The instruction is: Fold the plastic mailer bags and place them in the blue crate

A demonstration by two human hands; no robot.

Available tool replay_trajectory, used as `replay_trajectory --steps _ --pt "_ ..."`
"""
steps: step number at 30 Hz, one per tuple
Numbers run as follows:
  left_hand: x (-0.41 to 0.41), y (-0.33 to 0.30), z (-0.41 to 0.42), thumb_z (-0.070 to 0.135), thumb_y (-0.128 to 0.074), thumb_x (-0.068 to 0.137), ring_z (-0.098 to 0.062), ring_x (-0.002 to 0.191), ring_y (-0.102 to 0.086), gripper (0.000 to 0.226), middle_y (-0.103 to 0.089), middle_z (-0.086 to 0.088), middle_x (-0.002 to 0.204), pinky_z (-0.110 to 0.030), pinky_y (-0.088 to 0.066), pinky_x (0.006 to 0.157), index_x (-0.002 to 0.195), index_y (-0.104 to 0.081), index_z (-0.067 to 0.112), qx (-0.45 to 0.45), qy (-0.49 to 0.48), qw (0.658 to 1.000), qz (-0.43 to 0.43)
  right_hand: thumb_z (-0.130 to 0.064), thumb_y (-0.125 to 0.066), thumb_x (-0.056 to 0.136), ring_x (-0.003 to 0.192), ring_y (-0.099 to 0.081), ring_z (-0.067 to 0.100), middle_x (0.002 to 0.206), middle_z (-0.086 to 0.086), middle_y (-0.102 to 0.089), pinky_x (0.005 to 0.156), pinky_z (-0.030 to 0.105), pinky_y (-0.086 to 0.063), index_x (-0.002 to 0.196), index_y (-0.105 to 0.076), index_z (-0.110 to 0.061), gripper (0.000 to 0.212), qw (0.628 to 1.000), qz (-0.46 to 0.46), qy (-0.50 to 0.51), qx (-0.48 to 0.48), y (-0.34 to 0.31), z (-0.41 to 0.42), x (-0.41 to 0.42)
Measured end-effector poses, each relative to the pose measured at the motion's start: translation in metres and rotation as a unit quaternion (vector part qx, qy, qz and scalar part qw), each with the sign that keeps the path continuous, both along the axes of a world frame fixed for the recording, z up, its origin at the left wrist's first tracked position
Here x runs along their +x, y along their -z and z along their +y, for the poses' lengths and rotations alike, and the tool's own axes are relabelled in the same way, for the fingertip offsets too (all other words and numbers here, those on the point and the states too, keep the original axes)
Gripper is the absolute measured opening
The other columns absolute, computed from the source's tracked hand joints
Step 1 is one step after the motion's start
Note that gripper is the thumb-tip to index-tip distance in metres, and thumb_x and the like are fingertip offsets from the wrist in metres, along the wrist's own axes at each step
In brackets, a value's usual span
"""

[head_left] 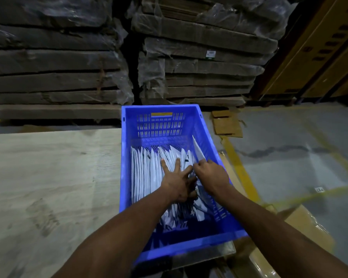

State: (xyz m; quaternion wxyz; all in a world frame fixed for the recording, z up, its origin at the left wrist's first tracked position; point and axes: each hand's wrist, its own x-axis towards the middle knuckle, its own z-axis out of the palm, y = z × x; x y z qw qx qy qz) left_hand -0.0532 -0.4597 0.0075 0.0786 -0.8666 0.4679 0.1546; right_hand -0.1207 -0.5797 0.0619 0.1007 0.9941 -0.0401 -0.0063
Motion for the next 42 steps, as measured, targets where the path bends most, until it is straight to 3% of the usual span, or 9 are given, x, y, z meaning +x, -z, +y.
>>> replay_trajectory --steps 4,8,13,16,19,22,27,34,42 --pt "0.000 0.001 0.007 0.071 -0.034 0.096 -0.047 0.155 0.002 0.071 -0.012 0.002 0.165 -0.090 0.008 0.098 0.159 -0.024 0.040 -0.030 -0.005 1.000 -0.010 -0.007 -0.095 0.042 0.054 -0.064 0.031 0.066 0.011 -0.063 0.035 0.030 -0.042 0.074 -0.069 -0.009 0.041 0.999 0.033 0.039 -0.016 0.013 0.003 -0.001" --pt "-0.002 -0.004 0.007 0.068 -0.034 0.096 -0.044 0.156 -0.004 0.072 -0.019 0.001 0.166 -0.088 0.013 0.098 0.159 -0.028 0.034 -0.039 -0.003 0.999 -0.016 -0.013 -0.056 0.096 0.106 -0.065 0.030 0.116 0.011 -0.064 0.076 0.038 -0.054 0.120 -0.060 -0.011 0.024 0.992 0.114 0.051 0.004 0.025 0.002 -0.002" --pt "0.000 -0.008 0.028 0.054 -0.034 0.103 -0.030 0.160 0.000 0.066 -0.010 -0.004 0.173 -0.074 0.007 0.118 0.161 -0.026 0.023 -0.119 0.002 0.993 0.014 -0.018 -0.061 0.094 0.091 -0.071 0.032 0.117 0.008 -0.064 0.064 0.037 -0.053 0.112 -0.066 -0.014 0.019 0.994 0.058 0.088 0.018 0.024 0.011 -0.002" --pt "-0.007 -0.003 0.045 0.051 -0.029 0.105 -0.031 0.159 0.008 0.069 -0.004 -0.011 0.173 -0.063 0.002 0.124 0.162 -0.020 0.014 -0.143 -0.113 0.983 -0.022 -0.027 -0.065 0.085 0.092 -0.068 0.039 0.118 0.013 -0.066 0.066 0.043 -0.056 0.101 -0.068 -0.014 0.021 0.996 -0.018 0.085 0.025 0.023 0.017 0.003" --pt "-0.016 0.006 0.054 0.058 -0.017 0.104 -0.039 0.155 0.024 0.074 0.014 -0.011 0.172 -0.074 0.014 0.115 0.165 -0.006 0.017 -0.096 -0.224 0.969 -0.024 -0.047 -0.011 0.096 0.145 -0.033 0.040 0.156 0.012 -0.039 0.109 0.067 -0.030 0.143 -0.046 -0.019 0.065 0.995 0.063 0.021 0.077 0.035 0.027 0.001" --pt "-0.021 0.020 0.052 0.060 0.009 0.089 -0.036 0.152 0.032 0.084 0.027 -0.005 0.170 -0.078 0.015 0.110 0.165 0.004 0.023 -0.088 -0.241 0.967 -0.004 -0.052 -0.001 0.100 0.154 0.007 0.037 0.169 0.003 -0.005 0.111 0.075 -0.001 0.159 -0.014 -0.027 0.065 0.988 0.128 -0.014 0.082 0.052 0.019 -0.002" --pt "-0.024 0.027 0.029 0.054 0.014 0.091 -0.029 0.155 0.027 0.084 0.035 0.000 0.162 -0.073 0.004 0.119 0.166 0.003 0.015 -0.125 -0.212 0.969 0.004 -0.050 0.002 0.097 0.154 -0.009 0.037 0.165 0.009 -0.024 0.120 0.059 -0.010 0.158 -0.025 -0.025 0.072 0.992 0.082 -0.009 0.097 0.064 -0.008 -0.005" --pt "-0.036 0.015 0.053 0.064 0.001 0.093 -0.035 0.156 0.021 0.082 0.014 -0.009 0.172 -0.070 0.018 0.114 0.165 -0.001 0.026 -0.121 -0.314 0.941 -0.049 -0.068 0.003 0.096 0.154 -0.005 0.037 0.168 0.007 -0.016 0.115 0.068 -0.009 0.159 -0.026 -0.027 0.080 0.985 0.085 -0.004 0.153 0.063 0.006 -0.008" --pt "-0.037 -0.003 0.055 0.061 -0.008 0.101 -0.035 0.157 0.020 0.071 0.016 -0.009 0.172 -0.076 0.006 0.117 0.165 0.002 0.030 -0.119 -0.295 0.947 -0.034 -0.072 0.025 0.080 0.154 0.010 0.034 0.169 0.006 0.009 0.119 0.063 -0.002 0.161 -0.004 -0.026 0.097 0.985 0.083 -0.013 0.150 0.044 0.010 -0.007"
